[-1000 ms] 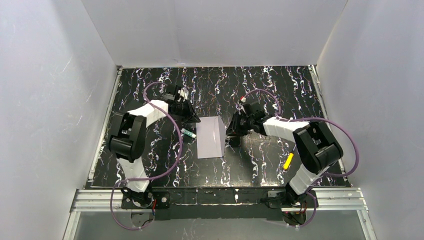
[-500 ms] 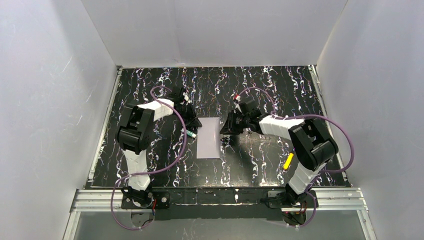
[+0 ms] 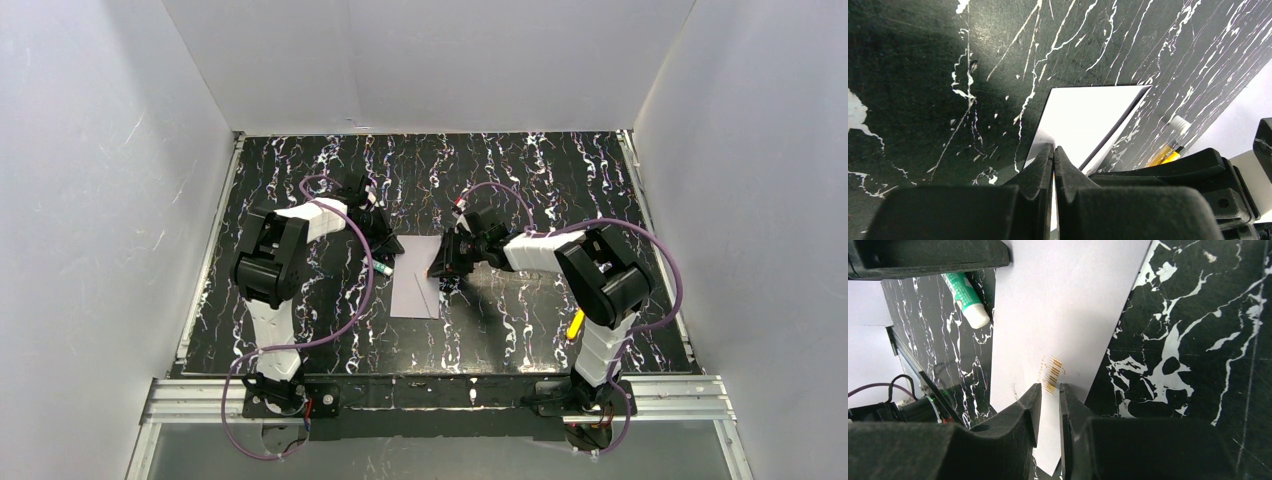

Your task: Place the letter into the envelope and seal it

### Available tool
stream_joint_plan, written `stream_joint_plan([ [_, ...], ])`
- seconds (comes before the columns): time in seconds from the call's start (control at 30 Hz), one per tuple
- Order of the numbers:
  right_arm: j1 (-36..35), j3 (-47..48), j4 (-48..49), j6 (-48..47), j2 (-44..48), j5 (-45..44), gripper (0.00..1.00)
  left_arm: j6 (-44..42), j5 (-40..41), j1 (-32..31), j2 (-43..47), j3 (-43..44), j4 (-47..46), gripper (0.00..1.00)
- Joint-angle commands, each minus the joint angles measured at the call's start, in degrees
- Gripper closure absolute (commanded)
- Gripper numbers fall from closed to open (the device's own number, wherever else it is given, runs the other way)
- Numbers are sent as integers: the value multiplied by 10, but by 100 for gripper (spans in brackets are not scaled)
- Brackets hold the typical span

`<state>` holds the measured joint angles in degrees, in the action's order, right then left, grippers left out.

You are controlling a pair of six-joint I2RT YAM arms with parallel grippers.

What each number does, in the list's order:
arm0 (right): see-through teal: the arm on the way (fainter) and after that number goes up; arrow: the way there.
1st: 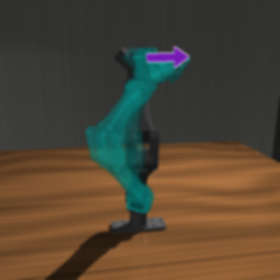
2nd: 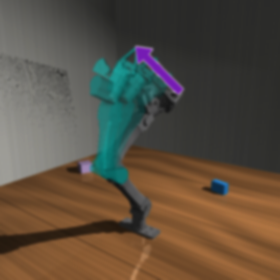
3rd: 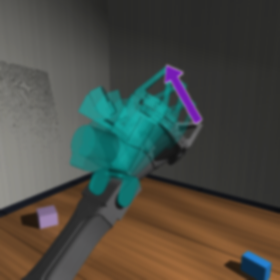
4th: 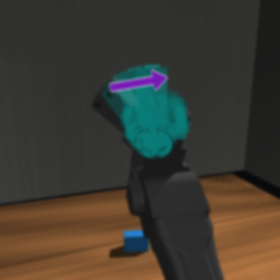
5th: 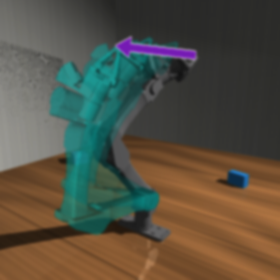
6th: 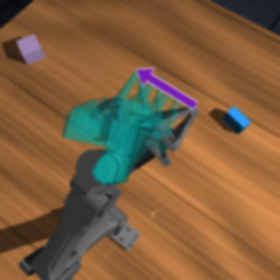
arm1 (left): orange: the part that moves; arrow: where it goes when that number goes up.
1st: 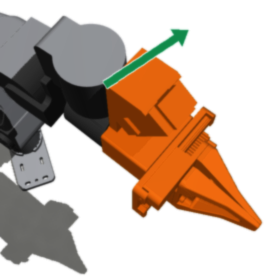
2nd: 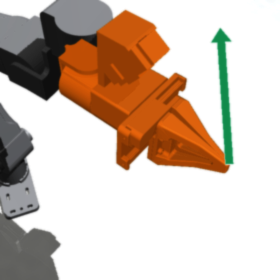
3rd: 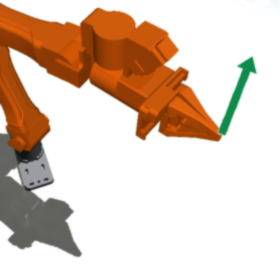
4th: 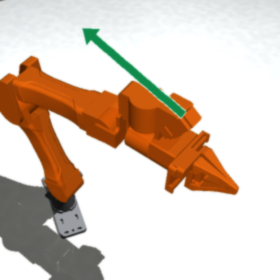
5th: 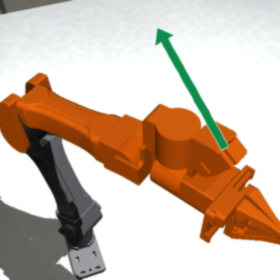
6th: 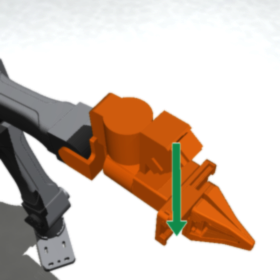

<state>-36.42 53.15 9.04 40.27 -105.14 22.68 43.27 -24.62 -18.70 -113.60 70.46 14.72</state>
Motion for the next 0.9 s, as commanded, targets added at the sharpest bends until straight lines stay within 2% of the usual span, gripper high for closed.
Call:
stream_joint_plan([
  [0.0, -4, 20, 31, 8, -6, 7, 72, -3, 45, -4, -21, -28, 34, 100],
  [0.57, -10, 3, 107, 86, -65, 40, 77, 2, 48, -4, -21, -43, 23, 100],
  [0.87, -11, 16, -1, 61, -76, -16, 79, -15, 25, -4, -1, -13, 27, 100],
])
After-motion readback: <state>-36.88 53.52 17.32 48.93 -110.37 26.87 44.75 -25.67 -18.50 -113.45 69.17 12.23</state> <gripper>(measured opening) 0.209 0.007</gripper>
